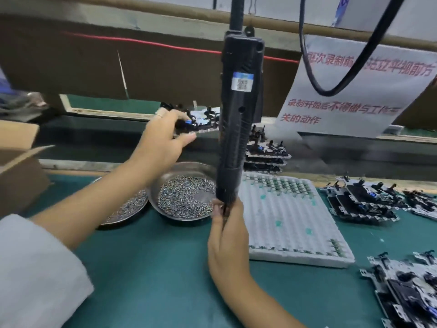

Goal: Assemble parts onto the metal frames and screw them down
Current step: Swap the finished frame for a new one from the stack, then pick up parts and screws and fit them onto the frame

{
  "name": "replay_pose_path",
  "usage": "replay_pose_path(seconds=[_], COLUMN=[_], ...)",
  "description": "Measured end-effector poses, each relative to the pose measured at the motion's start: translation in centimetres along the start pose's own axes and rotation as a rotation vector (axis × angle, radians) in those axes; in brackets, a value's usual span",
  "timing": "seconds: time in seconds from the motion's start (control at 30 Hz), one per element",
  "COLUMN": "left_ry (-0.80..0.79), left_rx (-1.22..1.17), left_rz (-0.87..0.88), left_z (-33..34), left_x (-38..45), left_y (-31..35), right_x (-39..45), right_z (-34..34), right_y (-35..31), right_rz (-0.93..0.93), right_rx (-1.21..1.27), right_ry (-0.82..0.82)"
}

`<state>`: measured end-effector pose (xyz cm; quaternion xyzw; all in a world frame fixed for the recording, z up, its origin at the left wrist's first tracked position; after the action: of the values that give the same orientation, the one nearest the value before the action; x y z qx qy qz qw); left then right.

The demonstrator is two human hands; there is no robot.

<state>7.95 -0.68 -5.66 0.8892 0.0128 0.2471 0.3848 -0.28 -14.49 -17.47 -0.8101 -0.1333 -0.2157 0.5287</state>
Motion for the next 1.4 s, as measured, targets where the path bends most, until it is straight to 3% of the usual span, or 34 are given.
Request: replay_pose_path(seconds=[0.17,0.23,0.33,0.4,0.53,0.6,0.7,0.77,0.83,0.93,1.4], left_ry=[-0.051,-0.123,-0.205,-0.261,-0.360,-0.336,-0.173,-0.049,-0.069,-0.119,-0.028], left_rx=[0.183,0.216,0.270,0.294,0.364,0.409,0.415,0.545,0.734,0.830,0.679], left_rz=[0.110,0.094,0.044,0.024,0.019,0.060,0.045,0.015,-0.106,-0.231,-0.369], left_z=[-5.9,-7.0,-7.7,-7.7,-7.1,-7.4,-8.8,-9.8,-10.2,-10.1,-11.3], left_x=[-7.5,-10.5,-15.1,-17.7,-20.1,-20.2,-18.6,-16.8,-15.1,-14.0,-11.9], left_y=[-4.3,-5.3,-6.7,-7.4,-9.2,-9.8,-10.5,-11.7,-13.4,-15.7,-17.5], right_x=[-0.5,-0.7,-1.4,-2.2,-3.8,-4.2,-4.2,-4.1,-4.0,-3.9,-3.7], right_z=[-0.8,-1.4,-2.7,-2.6,-0.1,0.9,0.9,0.9,1.0,0.9,1.0], right_y=[0.0,-0.2,-1.2,-1.9,-2.2,-1.8,-1.6,-1.6,-1.6,-1.6,-1.1], right_rz=[-0.121,-0.167,-0.503,-0.755,-1.002,-1.003,-0.945,-0.873,-0.821,-0.763,-0.698], right_rx=[0.018,0.002,-0.015,-0.019,-0.313,-0.448,-0.482,-0.479,-0.491,-0.482,-0.404], right_ry=[0.100,0.211,0.348,0.166,-0.452,-0.576,-0.590,-0.571,-0.551,-0.549,-0.570])
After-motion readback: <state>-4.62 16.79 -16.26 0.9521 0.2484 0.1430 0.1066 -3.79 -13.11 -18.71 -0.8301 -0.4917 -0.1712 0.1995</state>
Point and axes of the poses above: each hand's wrist, its own x-axis towards the middle knuckle, its own z-axis out of the palm, y = z × x, the point moved 2 cm from there along x, towards the middle knuckle, and after that the axes turned 10 degrees about -z, right-handed, at the moved point
